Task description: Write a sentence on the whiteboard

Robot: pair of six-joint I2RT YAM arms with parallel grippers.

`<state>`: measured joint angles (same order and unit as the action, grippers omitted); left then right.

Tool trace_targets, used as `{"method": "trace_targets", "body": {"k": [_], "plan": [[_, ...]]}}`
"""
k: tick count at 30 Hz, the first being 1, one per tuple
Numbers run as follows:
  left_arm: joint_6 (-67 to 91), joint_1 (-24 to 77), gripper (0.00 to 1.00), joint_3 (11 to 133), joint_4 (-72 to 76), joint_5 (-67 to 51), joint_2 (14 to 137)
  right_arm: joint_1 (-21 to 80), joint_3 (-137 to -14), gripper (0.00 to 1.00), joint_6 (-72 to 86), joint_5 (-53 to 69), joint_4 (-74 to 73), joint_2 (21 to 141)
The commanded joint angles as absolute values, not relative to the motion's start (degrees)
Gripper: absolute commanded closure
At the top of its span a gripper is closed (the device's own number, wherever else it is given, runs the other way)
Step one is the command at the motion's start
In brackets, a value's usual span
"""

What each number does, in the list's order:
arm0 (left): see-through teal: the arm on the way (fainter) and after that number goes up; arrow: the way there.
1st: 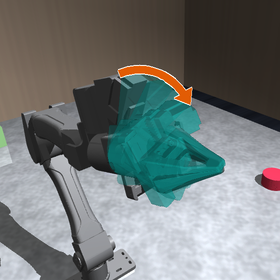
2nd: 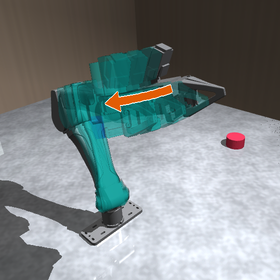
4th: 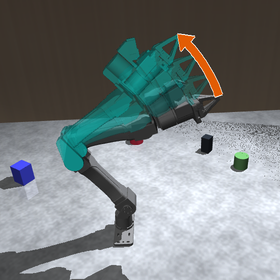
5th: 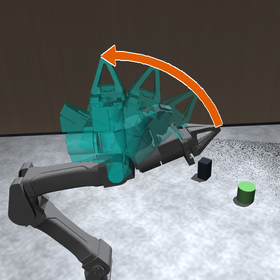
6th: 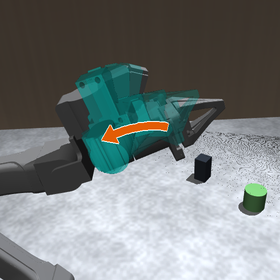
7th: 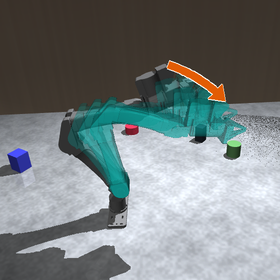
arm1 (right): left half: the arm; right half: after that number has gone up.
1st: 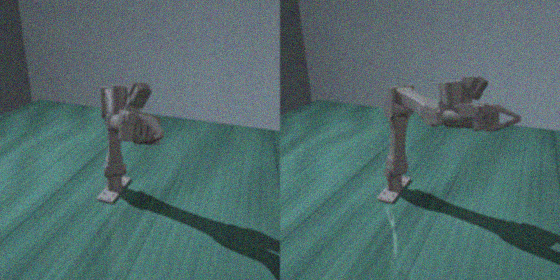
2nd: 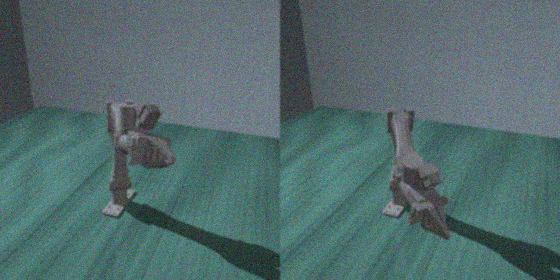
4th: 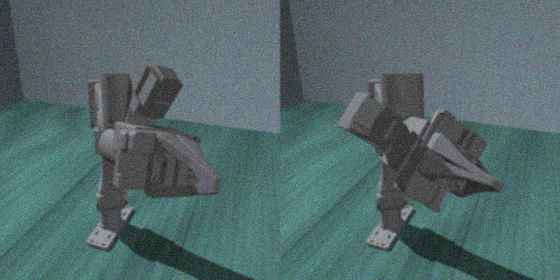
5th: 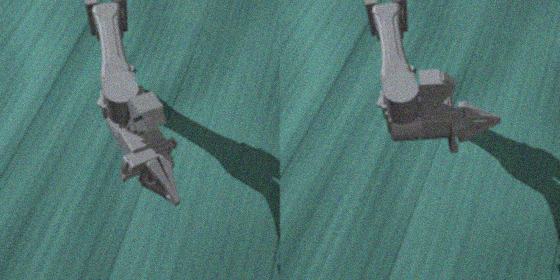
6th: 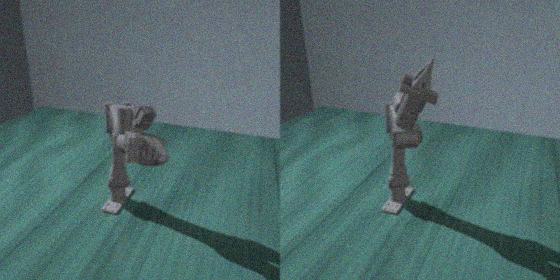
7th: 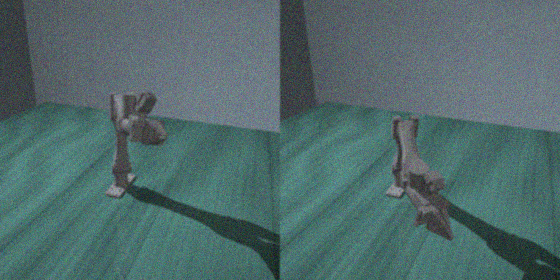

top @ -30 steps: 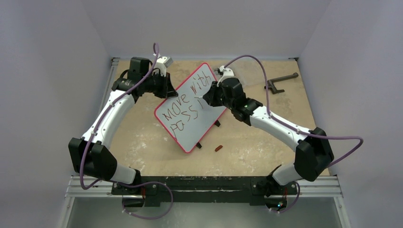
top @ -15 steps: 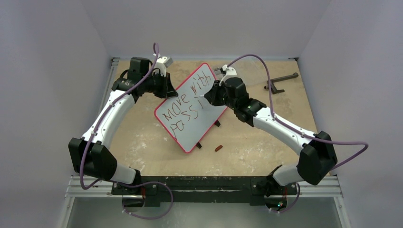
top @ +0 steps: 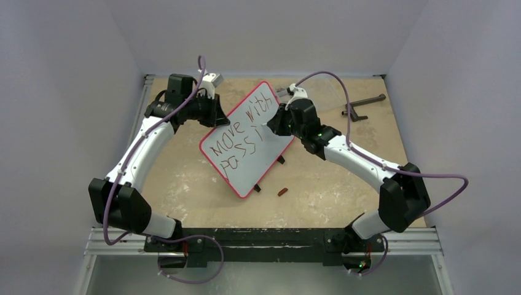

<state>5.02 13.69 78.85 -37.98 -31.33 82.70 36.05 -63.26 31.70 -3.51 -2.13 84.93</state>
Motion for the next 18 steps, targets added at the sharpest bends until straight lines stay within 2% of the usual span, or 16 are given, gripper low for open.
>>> {"method": "trace_targets", "body": {"k": [1,18], "plan": [[1.66,13.97,1.00,79.63,-38.62,-26.97,81.66,35.97,-63.44,1.00,32.82,-2.16,1.32,85.68],[1.62,13.97,1.00,79.63,-38.67,-26.97,81.47,36.01,-55.62,1.00,33.63,0.24,2.82,82.65]]}}
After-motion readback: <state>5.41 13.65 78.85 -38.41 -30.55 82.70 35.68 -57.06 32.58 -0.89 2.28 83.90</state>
